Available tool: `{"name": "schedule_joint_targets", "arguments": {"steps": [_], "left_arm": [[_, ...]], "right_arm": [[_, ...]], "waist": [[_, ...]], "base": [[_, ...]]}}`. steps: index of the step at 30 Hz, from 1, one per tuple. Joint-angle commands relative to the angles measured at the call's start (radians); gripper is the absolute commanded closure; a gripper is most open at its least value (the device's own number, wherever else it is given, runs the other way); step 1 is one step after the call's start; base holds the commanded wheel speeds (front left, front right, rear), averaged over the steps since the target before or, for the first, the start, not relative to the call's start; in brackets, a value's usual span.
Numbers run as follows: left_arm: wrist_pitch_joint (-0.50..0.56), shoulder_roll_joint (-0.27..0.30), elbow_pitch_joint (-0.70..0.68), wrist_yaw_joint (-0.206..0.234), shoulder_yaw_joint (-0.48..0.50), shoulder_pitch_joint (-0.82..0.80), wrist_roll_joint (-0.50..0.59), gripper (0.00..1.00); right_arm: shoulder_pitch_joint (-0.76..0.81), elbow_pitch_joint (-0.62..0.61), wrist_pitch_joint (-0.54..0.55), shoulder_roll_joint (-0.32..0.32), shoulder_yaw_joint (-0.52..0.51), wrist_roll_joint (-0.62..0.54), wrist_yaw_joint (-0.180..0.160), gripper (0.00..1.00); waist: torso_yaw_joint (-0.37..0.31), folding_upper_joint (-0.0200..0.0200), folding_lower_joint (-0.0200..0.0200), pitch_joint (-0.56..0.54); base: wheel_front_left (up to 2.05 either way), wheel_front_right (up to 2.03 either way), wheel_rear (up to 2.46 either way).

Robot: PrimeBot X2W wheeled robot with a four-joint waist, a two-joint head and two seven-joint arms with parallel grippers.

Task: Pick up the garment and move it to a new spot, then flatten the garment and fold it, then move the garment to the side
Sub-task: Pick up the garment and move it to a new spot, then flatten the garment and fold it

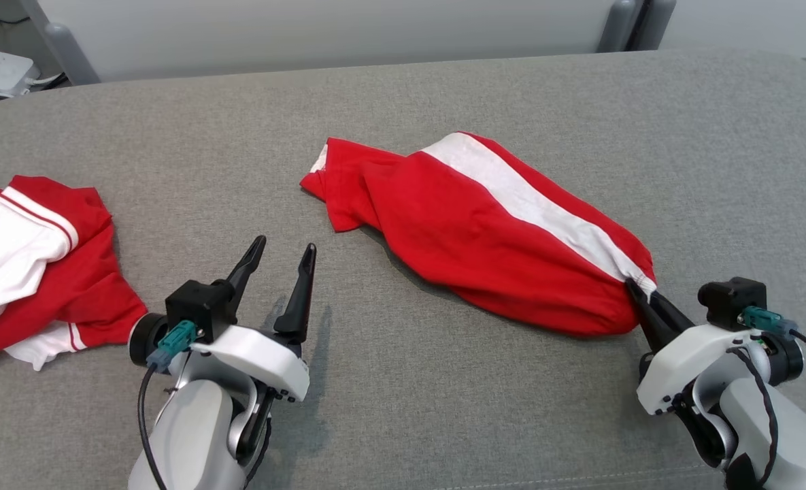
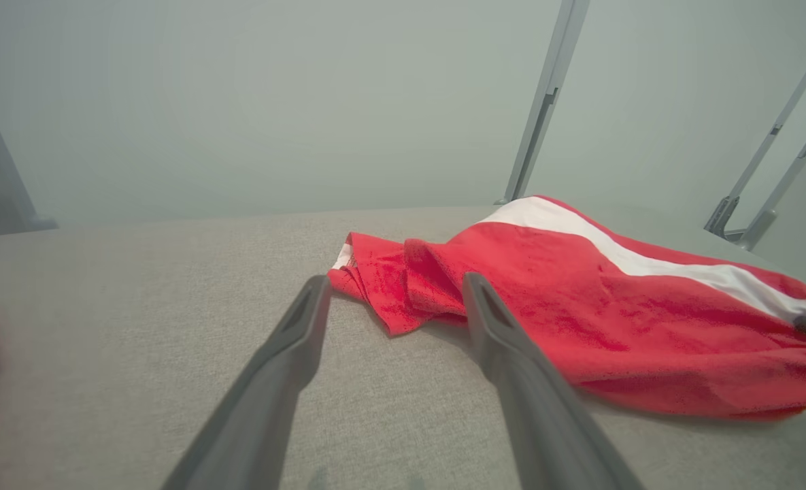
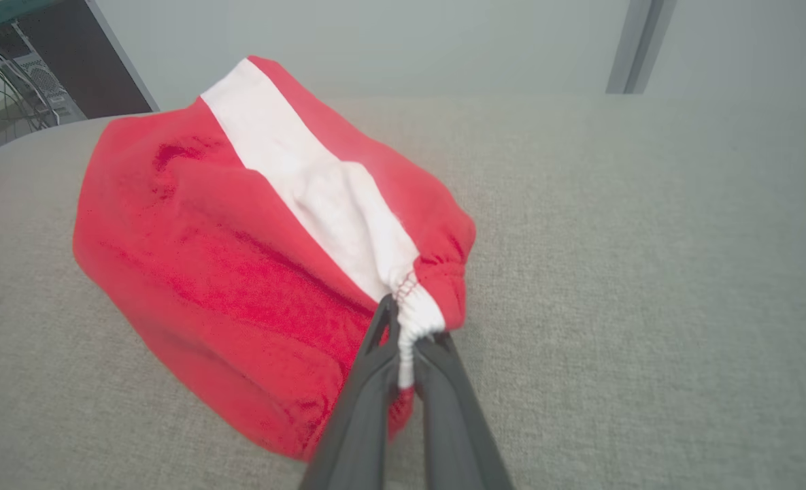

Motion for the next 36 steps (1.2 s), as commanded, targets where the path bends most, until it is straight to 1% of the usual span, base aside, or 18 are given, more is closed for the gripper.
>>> {"name": "schedule_joint_targets", "arguments": {"steps": [1, 2, 4, 7, 11, 16, 17, 19, 23, 26, 29, 32, 33, 34, 35, 36], "left_arm": [[-0.005, 0.01, 0.0, -0.009, 0.002, -0.079, 0.002, 0.0], [-0.005, 0.01, 0.01, -0.01, -0.007, -0.096, 0.003, 0.0], [-0.005, 0.01, 0.035, -0.012, -0.028, -0.135, 0.006, 0.0], [-0.005, 0.01, 0.089, -0.014, -0.063, -0.213, 0.011, 0.0], [0.0, 0.01, 0.227, -0.015, -0.109, -0.348, 0.007, 0.0], [0.025, 0.017, 0.387, -0.016, -0.127, -0.529, -0.028, 0.0], [0.025, 0.017, 0.387, -0.016, -0.127, -0.529, -0.028, 0.0], [0.053, 0.028, 0.454, -0.016, -0.119, -0.582, -0.046, 0.0], [0.107, 0.058, 0.57, -0.015, -0.125, -0.653, -0.046, 0.0], [0.126, 0.079, 0.634, -0.001, -0.129, -0.677, -0.04, 0.0], [0.132, 0.085, 0.678, 0.0, -0.132, -0.694, -0.042, 0.0], [0.121, 0.084, 0.703, -0.002, -0.137, -0.705, -0.045, 0.0], [0.113, 0.084, 0.708, -0.002, -0.141, -0.708, -0.043, 0.16], [0.105, 0.083, 0.713, -0.002, -0.148, -0.71, -0.039, 0.66], [0.089, 0.081, 0.714, -0.002, -0.149, -0.711, -0.04, 1.0], [0.076, 0.079, 0.717, -0.001, -0.154, -0.712, -0.036, 1.0]], "right_arm": [[-0.005, 0.051, -0.013, 0.003, 0.01, 0.022, 0.004, 0.05], [-0.017, 0.065, -0.013, 0.009, 0.006, 0.025, 0.004, 0.0], [-0.036, 0.096, -0.013, 0.022, 0.003, 0.029, 0.004, 0.0], [-0.061, 0.103, -0.013, 0.032, -0.029, 0.014, 0.004, 0.0], [-0.074, 0.096, -0.013, 0.059, -0.063, -0.022, 0.004, 0.0], [-0.081, 0.055, -0.013, 0.11, -0.088, -0.075, 0.004, 0.0], [-0.081, 0.055, -0.013, 0.11, -0.088, -0.075, 0.004, 0.0], [-0.082, 0.032, -0.013, 0.129, -0.095, -0.092, 0.004, 0.0], [-0.082, -0.011, -0.013, 0.16, -0.104, -0.118, 0.004, 0.0], [-0.083, -0.038, -0.013, 0.174, -0.107, -0.127, 0.004, 0.0], [-0.083, -0.063, -0.013, 0.18, -0.114, -0.132, 0.004, 0.0], [-0.084, -0.077, -0.013, 0.182, -0.127, -0.14, 0.004, 0.0], [-0.085, -0.08, -0.013, 0.182, -0.131, -0.143, 0.004, 0.0], [-0.085, -0.084, -0.013, 0.182, -0.137, -0.146, 0.004, 0.0], [-0.086, -0.087, -0.013, 0.181, -0.144, -0.149, 0.004, 0.0], [-0.085, -0.088, -0.013, 0.18, -0.15, -0.152, 0.004, 0.0]], "waist": [[-0.021, -0.0001, 0.0, 0.019], [-0.026, -0.0001, 0.0, 0.026], [-0.037, -0.0001, 0.0, 0.038], [-0.06, -0.0001, 0.0, 0.06], [-0.11, -0.0001, 0.0, 0.092], [-0.191, -0.0001, 0.0, 0.147], [-0.191, -0.0001, 0.0, 0.147], [-0.224, -0.0001, 0.0, 0.169], [-0.284, -0.0001, 0.0, 0.203], [-0.315, -0.0001, 0.0, 0.222], [-0.328, -0.0001, 0.0, 0.238], [-0.326, -0.0001, 0.0, 0.247], [-0.323, -0.0001, 0.0, 0.248], [-0.317, -0.0001, 0.0, 0.249], [-0.31, -0.0001, 0.0, 0.249], [-0.302, -0.0001, 0.0, 0.246]], "base": [[0.0, 0.0, 0.0], [0.0, 0.0, 0.0], [0.0, 0.0, 0.0], [0.0, 0.0, 0.0], [0.0, 0.0, 0.0], [0.0, 0.0, 0.0], [0.0, 0.0, 0.0], [0.0, 0.0, 0.0], [0.0, 0.0, 0.0], [0.0, 0.0, 0.0], [0.0, 0.0, 0.0], [0.0, 0.0, 0.0], [0.0, 0.0, 0.0], [0.0, 0.0, 0.0], [0.0, 0.0, 0.0], [0.0, 0.0, 0.0]]}}
